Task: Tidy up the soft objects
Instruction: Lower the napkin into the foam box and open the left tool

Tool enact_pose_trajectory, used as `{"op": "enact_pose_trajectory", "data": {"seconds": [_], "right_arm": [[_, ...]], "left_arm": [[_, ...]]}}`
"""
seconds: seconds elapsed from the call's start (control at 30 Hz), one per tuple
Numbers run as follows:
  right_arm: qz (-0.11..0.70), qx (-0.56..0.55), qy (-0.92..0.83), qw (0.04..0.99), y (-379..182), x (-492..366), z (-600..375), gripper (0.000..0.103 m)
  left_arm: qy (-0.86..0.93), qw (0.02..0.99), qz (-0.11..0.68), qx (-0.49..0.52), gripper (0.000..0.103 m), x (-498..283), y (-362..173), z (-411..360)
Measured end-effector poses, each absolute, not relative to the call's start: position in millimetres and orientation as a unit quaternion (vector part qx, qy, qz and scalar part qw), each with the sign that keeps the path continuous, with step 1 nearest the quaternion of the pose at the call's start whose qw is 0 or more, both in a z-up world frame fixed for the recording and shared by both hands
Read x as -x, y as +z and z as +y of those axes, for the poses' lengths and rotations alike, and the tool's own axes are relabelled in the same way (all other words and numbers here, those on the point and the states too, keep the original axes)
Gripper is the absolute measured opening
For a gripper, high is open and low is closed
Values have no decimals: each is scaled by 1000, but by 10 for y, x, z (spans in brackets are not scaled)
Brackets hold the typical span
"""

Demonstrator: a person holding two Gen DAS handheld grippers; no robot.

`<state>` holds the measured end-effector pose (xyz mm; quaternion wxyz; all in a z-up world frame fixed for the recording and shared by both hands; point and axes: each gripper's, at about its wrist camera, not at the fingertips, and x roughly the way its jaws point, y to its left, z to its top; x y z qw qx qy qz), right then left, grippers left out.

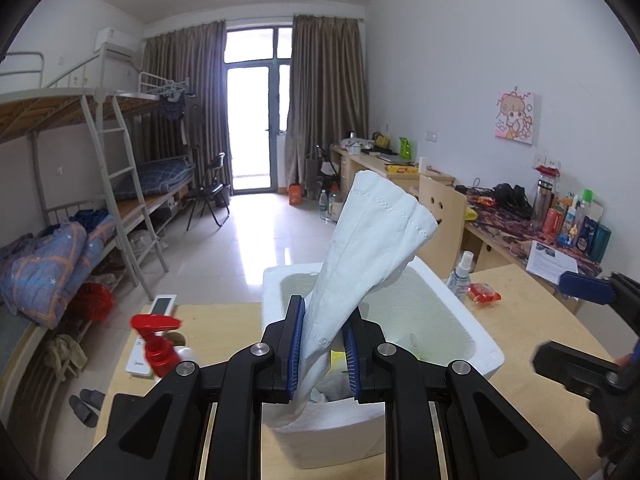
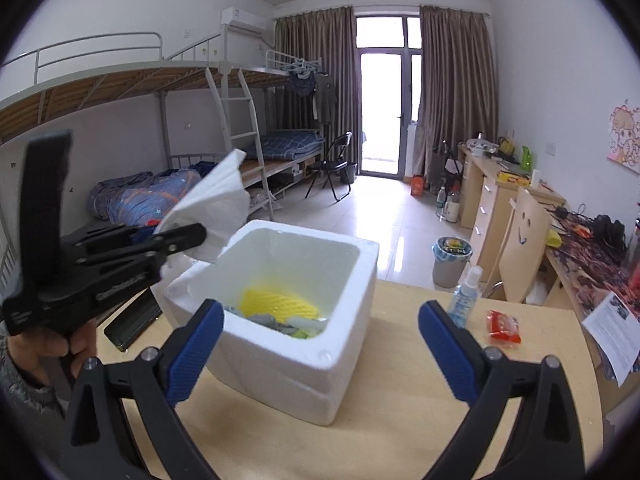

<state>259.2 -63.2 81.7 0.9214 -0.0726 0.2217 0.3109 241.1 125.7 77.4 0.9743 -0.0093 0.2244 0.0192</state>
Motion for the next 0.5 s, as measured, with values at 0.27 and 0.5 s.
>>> {"op": "enact_pose_trajectory", "data": {"seconds": [0.27,0.5], "right_arm": [[212,67,298,928,795,-2379,-923,100],[209,62,269,938,738,-2253,-1102,100]], "left_arm": [[3,972,237,2,20,-2563,698,1062],[-7,969,247,-3,20,-2671,645,976]]}}
